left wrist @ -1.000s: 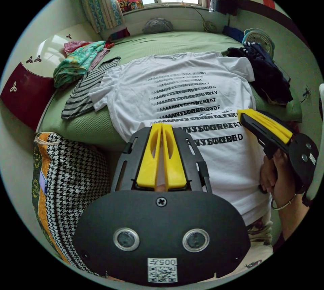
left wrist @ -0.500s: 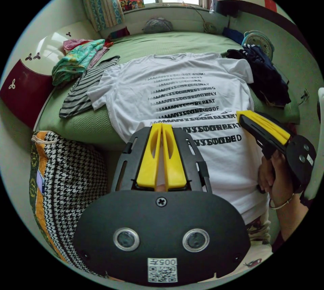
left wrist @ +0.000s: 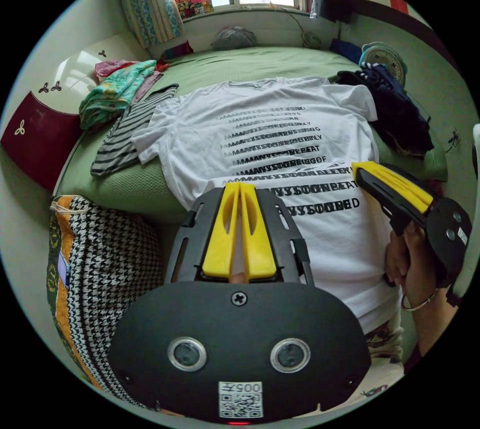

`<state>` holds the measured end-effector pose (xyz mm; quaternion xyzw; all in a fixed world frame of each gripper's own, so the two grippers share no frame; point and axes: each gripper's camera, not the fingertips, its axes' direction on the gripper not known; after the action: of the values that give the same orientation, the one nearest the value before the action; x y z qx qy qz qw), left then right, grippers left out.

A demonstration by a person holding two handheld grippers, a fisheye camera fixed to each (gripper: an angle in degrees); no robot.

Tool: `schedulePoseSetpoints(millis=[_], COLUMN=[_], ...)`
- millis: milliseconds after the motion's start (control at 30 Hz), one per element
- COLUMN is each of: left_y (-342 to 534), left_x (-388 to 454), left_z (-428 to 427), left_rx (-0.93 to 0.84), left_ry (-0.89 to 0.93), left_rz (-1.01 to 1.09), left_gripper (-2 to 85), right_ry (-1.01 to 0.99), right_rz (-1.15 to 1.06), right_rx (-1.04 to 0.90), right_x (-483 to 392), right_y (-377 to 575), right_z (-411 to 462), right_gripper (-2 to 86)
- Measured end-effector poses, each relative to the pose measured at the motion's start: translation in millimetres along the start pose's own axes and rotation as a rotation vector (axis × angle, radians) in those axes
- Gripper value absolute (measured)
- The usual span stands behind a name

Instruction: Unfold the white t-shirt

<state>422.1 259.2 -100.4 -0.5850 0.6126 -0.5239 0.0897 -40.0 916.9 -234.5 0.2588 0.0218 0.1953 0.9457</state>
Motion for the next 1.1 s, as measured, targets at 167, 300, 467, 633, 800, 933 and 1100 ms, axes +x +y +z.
schedulePoseSetpoints(millis=[167,300,467,633,800,933,1100], left_y=[-3.6,-7.3,-13.1,-18.5,-24.7,-32.5,-43.8], left_x=[-11.9,-23.5,-39.1,-64.6,-91.2,-116.5,-147.1], left_z=[-0.1,-0.1,0.5,0.7,1.5,4.3,8.3], left_rx=[0.000,-0.001,-0.004,-0.004,-0.009,-0.018,-0.051], left_ry=[0.008,0.011,0.021,0.054,0.106,0.164,0.246], left_rz=[-0.004,-0.006,-0.004,-0.026,-0.050,-0.074,-0.103], left_gripper=[-0.7,-0.7,-0.7,-0.6,-0.6,-0.6,-0.4], right_ry=[0.007,0.009,0.005,0.008,0.001,-0.018,-0.053], right_rz=[-0.003,-0.004,0.005,0.003,0.004,0.021,0.034], right_rx=[0.000,0.000,0.000,-0.001,-0.002,-0.008,-0.014], right_x=[-6.1,-9.7,-13.3,-18.7,-21.8,-19.6,-16.4], right_y=[-9.1,-16.3,-28.4,-41.4,-55.0,-69.8,-87.0], right_z=[2.1,3.8,6.4,9.4,11.9,15.2,18.3], right_gripper=[-0.9,-0.9,-0.9,-0.9,-1.0,-1.2,-1.1])
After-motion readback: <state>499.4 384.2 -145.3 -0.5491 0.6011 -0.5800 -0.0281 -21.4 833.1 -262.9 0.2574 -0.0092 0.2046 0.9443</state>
